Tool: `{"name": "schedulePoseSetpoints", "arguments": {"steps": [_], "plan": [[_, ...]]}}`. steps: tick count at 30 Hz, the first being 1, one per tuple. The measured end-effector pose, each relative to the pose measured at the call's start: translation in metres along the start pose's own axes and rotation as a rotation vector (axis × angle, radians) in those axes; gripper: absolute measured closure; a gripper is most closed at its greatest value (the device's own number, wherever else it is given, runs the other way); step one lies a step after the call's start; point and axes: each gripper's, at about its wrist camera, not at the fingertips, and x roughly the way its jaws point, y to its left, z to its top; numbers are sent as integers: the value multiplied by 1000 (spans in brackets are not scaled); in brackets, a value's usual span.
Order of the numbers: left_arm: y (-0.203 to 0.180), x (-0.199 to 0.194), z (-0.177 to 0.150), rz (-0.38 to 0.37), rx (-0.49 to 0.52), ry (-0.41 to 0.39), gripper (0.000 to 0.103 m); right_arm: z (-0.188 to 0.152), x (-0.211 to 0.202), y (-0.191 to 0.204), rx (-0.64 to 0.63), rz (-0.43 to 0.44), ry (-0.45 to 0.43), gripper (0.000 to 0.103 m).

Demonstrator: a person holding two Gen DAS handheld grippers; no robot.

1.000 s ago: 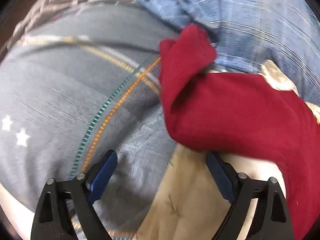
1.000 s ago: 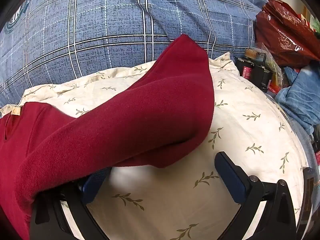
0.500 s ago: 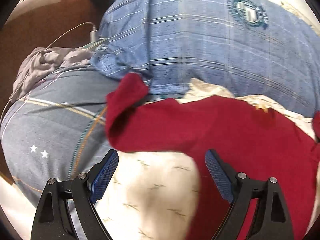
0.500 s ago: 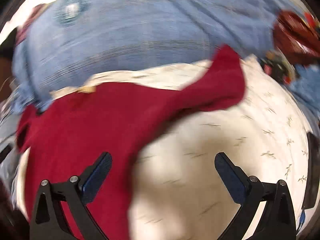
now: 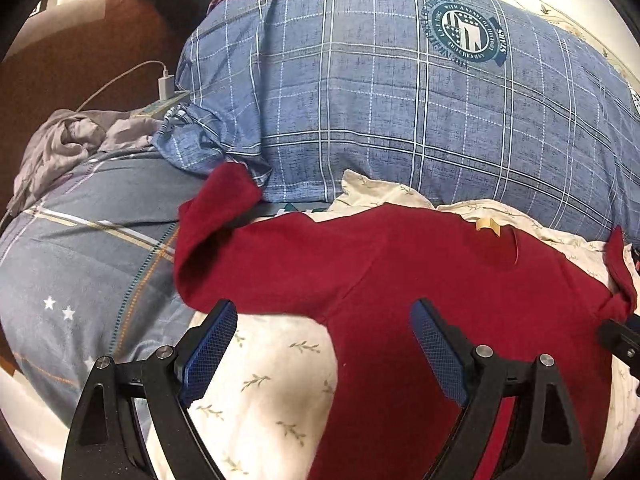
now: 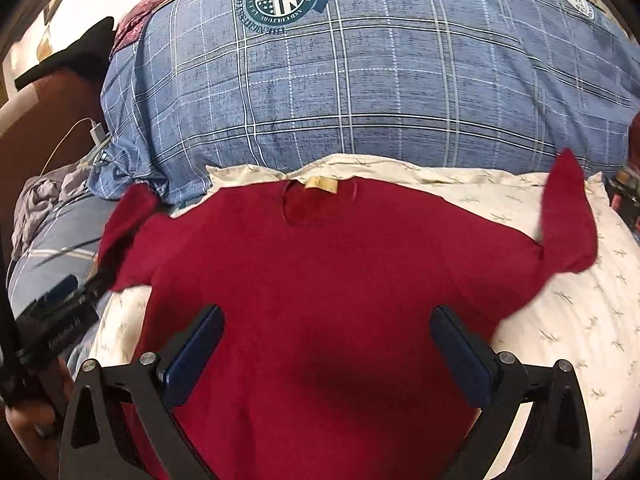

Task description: Fold small clothes

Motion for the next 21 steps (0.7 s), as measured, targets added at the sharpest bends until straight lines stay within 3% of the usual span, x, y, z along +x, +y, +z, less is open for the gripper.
{"name": "schedulePoseSetpoints", "arguments": {"steps": [9,16,21], "plan": [[-13,57,12,16,11,38,14,9,38,16,-55,-83,-33,0],[-19,94,11,4,12,68,15,2,63,12,-45,-109,-10,0],[-22,104,11,15,30,46,15,3,67,12,-44,-119,-12,0]]}}
